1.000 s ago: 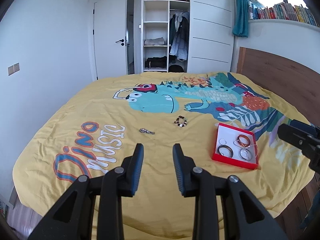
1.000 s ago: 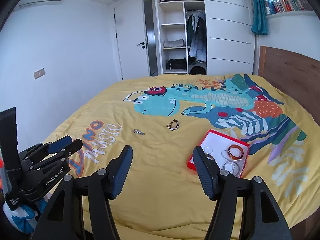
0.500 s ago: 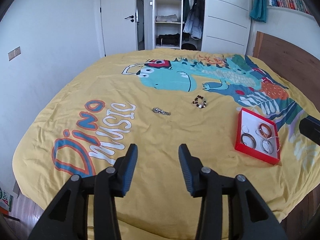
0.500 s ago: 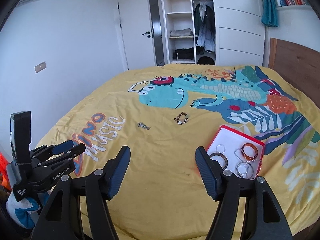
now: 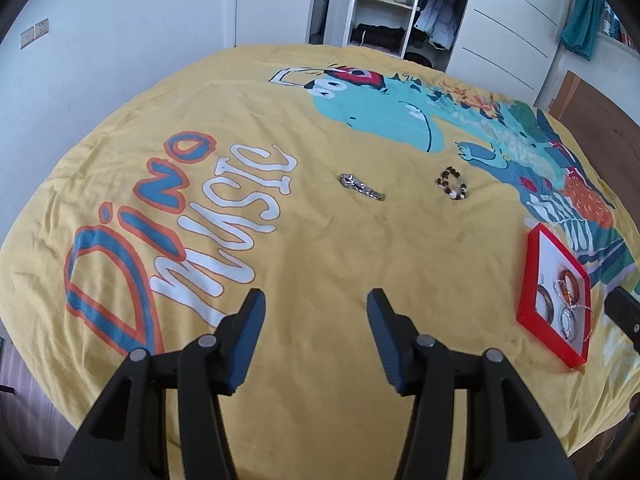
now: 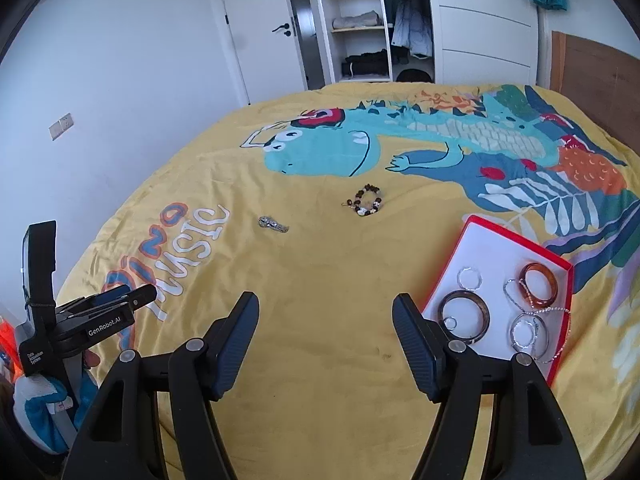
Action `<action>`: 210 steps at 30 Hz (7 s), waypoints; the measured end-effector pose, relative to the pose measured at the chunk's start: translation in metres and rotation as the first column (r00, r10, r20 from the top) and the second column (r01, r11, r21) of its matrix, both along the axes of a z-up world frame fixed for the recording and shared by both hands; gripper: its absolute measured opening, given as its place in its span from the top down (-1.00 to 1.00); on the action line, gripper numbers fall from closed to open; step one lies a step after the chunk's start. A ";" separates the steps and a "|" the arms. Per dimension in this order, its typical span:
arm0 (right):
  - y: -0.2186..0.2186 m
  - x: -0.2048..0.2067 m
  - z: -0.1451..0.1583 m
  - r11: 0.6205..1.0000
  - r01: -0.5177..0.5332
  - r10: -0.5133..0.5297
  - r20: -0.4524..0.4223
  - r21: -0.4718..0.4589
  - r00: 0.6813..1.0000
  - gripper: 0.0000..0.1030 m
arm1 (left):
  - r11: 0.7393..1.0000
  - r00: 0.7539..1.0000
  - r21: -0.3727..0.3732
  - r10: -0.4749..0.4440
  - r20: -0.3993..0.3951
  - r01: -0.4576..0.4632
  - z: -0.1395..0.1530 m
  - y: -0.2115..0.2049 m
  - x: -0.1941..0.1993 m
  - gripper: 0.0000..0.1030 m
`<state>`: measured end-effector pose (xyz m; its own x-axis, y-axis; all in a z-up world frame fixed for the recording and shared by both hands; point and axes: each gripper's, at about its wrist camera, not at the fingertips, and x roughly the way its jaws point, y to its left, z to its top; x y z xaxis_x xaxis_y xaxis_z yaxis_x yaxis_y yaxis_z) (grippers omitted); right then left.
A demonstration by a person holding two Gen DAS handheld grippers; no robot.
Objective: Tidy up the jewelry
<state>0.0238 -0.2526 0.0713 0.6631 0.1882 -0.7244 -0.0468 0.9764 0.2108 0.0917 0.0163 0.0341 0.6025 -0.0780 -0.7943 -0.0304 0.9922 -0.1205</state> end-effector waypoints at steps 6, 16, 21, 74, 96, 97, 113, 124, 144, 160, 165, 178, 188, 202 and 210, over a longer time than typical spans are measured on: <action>0.001 0.054 -0.033 1.000 0.004 -0.003 -0.049 0.003 0.999 -0.33 | 0.996 0.998 -0.085 0.020 -0.055 -0.025 -0.031 -0.006 0.058 0.01; -0.011 0.172 -0.090 0.997 0.065 -0.062 -0.083 0.035 0.995 -0.45 | 0.987 0.994 -0.152 0.042 -0.105 -0.058 -0.082 -0.028 0.165 -0.03; -0.019 0.225 -0.116 0.994 0.101 -0.097 -0.098 0.040 0.990 -0.45 | 0.985 0.995 -0.163 0.040 -0.096 -0.055 -0.098 -0.034 0.202 -0.03; -0.027 0.138 -0.031 0.986 0.066 -0.071 0.027 0.153 0.997 0.70 | 0.983 0.985 -0.131 -0.114 0.132 0.131 0.024 -0.043 0.116 1.00; -0.095 0.119 -0.048 0.984 0.107 -0.115 0.047 0.145 0.992 0.70 | 0.998 0.995 -0.048 0.040 -0.096 -0.045 -0.115 -0.060 0.195 0.09; -0.097 0.119 -0.048 0.983 0.111 -0.118 0.047 0.146 0.992 0.70 | 0.998 0.993 -0.045 0.049 -0.105 -0.054 -0.119 -0.058 0.197 0.22; -0.138 0.070 -0.041 0.970 0.194 -0.203 0.050 0.144 0.978 0.70 | 0.996 0.998 -0.068 -0.054 -0.010 0.053 -0.075 -0.068 0.164 1.00; -0.168 0.035 -0.039 0.953 0.264 -0.274 0.050 0.147 0.960 0.70 | 0.995 0.999 -0.086 -0.051 -0.003 0.051 -0.063 -0.074 0.150 0.94; -0.180 0.056 -0.079 0.951 0.267 -0.269 -0.008 0.153 0.963 0.70 | 0.998 0.997 -0.017 0.052 -0.064 -0.053 -0.128 -0.056 0.207 0.52; -0.187 0.044 -0.071 0.946 0.290 -0.293 0.002 0.146 0.956 0.70 | 0.998 0.999 -0.044 0.034 0.000 -0.034 -0.097 -0.050 0.191 0.82; -0.192 0.037 -0.068 0.940 0.305 -0.309 0.004 0.152 0.951 0.70 | 0.998 1.000 -0.059 0.025 0.019 -0.024 -0.082 -0.050 0.184 0.84; -0.203 0.024 -0.075 0.931 0.332 -0.332 -0.023 0.149 0.943 0.70 | 0.995 0.999 -0.094 -0.032 0.036 0.035 -0.073 -0.064 0.167 1.00; -0.199 0.035 -0.089 0.936 0.317 -0.314 -0.046 0.154 0.948 0.70 | 0.986 0.989 -0.083 -0.147 0.015 0.148 -0.089 -0.065 0.161 0.22; -0.198 0.043 -0.102 0.940 0.308 -0.300 -0.073 0.147 0.951 0.70 | 0.975 0.975 0.022 -0.219 -0.045 0.221 -0.128 -0.093 0.206 0.25; -0.193 0.045 -0.103 0.942 0.301 -0.292 -0.075 0.146 0.953 0.70 | 0.969 0.971 0.056 -0.239 -0.021 0.240 -0.121 -0.098 0.194 0.58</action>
<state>0.0684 -0.4455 -0.0315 0.6682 0.1008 -0.7371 0.2549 0.8998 0.3542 0.2859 -0.0820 -0.0867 0.5609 -0.1723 -0.8097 0.2077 0.9761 -0.0639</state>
